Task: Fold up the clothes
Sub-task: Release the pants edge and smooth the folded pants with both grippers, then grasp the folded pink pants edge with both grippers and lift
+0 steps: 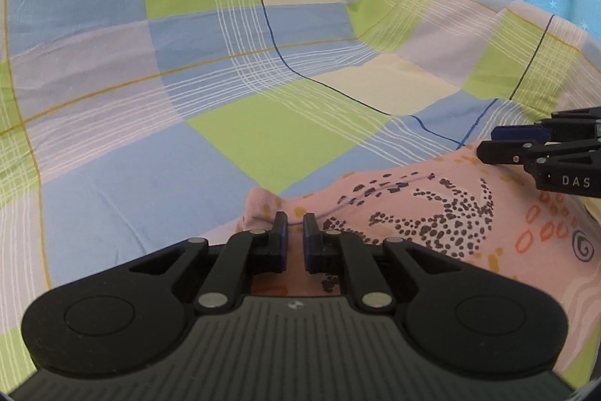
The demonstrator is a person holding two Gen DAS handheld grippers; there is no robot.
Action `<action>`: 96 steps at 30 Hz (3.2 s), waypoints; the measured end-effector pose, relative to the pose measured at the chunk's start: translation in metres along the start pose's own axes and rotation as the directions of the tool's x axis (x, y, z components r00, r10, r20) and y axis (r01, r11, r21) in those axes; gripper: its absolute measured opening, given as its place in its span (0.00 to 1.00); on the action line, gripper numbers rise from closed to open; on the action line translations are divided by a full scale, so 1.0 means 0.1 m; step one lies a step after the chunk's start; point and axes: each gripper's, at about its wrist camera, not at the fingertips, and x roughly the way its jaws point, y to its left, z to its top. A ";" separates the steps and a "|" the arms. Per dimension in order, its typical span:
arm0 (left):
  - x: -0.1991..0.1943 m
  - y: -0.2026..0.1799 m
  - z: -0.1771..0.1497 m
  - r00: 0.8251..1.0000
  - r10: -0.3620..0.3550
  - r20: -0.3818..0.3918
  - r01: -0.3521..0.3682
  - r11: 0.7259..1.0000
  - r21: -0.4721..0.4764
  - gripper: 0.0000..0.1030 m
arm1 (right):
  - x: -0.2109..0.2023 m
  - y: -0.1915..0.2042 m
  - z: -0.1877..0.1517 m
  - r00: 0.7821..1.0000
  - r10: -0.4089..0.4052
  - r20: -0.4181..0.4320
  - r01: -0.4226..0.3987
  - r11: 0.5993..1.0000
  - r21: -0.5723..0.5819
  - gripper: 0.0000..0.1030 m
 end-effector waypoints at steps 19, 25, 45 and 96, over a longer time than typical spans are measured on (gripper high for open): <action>-0.78 -0.49 -0.23 0.996 -0.089 -0.023 0.092 0.983 0.159 0.07 | -0.77 0.25 -0.20 0.988 0.137 -0.072 -0.138 0.990 -0.009 0.35; -0.76 -0.30 -0.36 0.994 0.012 -0.113 0.012 0.977 0.212 0.07 | -0.83 0.37 -0.40 0.978 0.081 -0.192 -0.096 0.993 -0.070 0.35; -1.24 -0.13 -0.61 0.964 -0.204 -0.174 0.241 0.943 0.231 0.19 | -0.86 1.97 -0.72 0.987 0.128 -0.100 -0.160 0.661 -0.733 0.35; -1.21 -0.92 -1.17 0.993 0.116 0.026 -0.067 0.368 0.928 0.06 | -1.04 1.07 -1.23 0.977 -0.209 -0.037 0.091 0.566 -0.819 0.00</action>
